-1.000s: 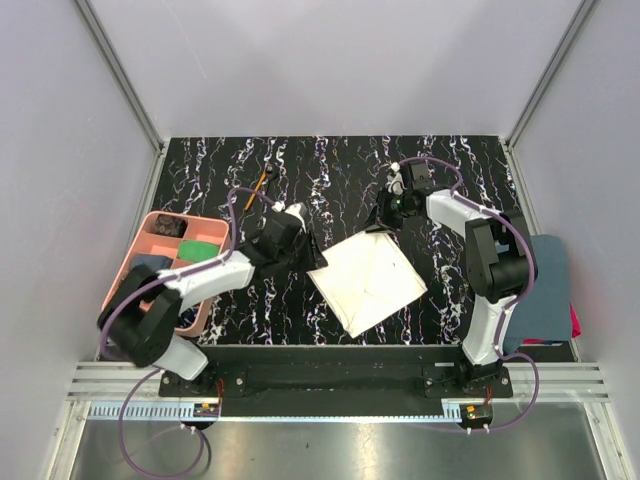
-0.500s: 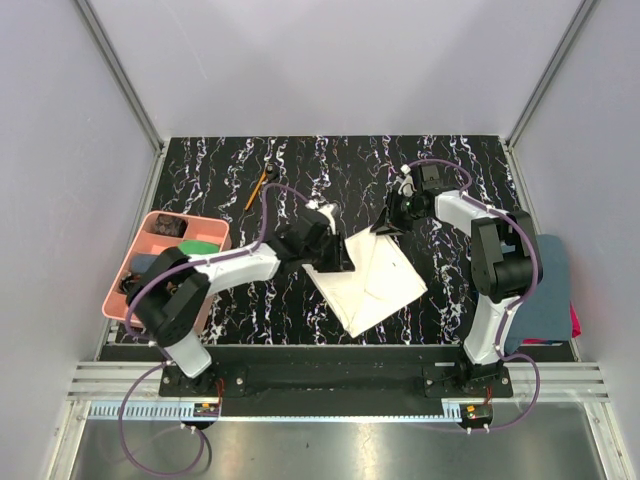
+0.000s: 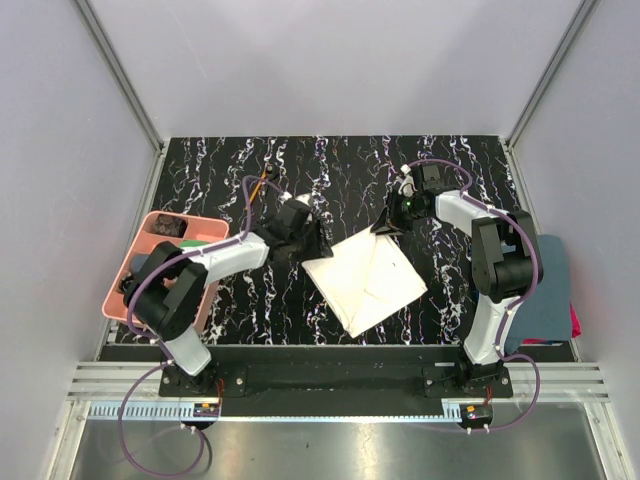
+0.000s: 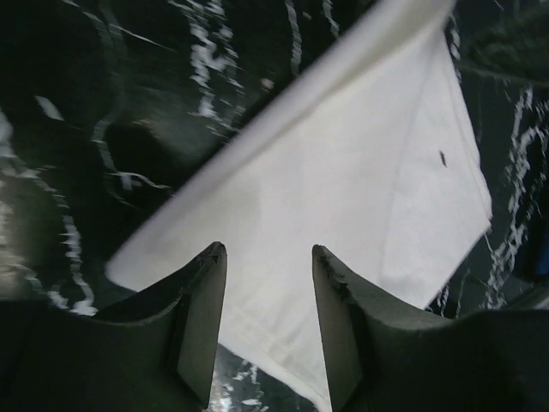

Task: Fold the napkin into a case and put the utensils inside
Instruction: Fold the square-folded napkin at the center of the board.

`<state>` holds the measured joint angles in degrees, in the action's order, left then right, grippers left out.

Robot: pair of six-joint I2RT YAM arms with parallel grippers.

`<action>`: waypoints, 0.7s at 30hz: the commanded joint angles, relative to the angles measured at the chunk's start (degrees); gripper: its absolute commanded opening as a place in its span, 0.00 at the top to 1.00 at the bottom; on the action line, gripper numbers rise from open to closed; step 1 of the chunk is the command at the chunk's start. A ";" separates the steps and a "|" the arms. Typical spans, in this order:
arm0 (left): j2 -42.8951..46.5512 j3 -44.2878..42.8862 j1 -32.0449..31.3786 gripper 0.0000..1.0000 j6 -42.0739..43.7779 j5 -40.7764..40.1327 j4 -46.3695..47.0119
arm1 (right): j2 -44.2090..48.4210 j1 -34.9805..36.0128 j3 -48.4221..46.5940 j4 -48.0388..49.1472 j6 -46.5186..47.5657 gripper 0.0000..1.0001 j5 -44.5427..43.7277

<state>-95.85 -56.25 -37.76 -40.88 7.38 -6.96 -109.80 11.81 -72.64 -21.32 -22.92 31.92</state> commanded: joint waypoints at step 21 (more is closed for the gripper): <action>-1.97 -0.09 4.97 0.65 1.68 -5.09 -2.09 | 0.90 -0.12 0.31 2.51 -0.72 0.73 3.50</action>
<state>-96.47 -56.23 -32.62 -39.09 2.37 -10.87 -109.80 11.81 -72.44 -20.69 -23.33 33.98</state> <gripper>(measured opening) 0.360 0.271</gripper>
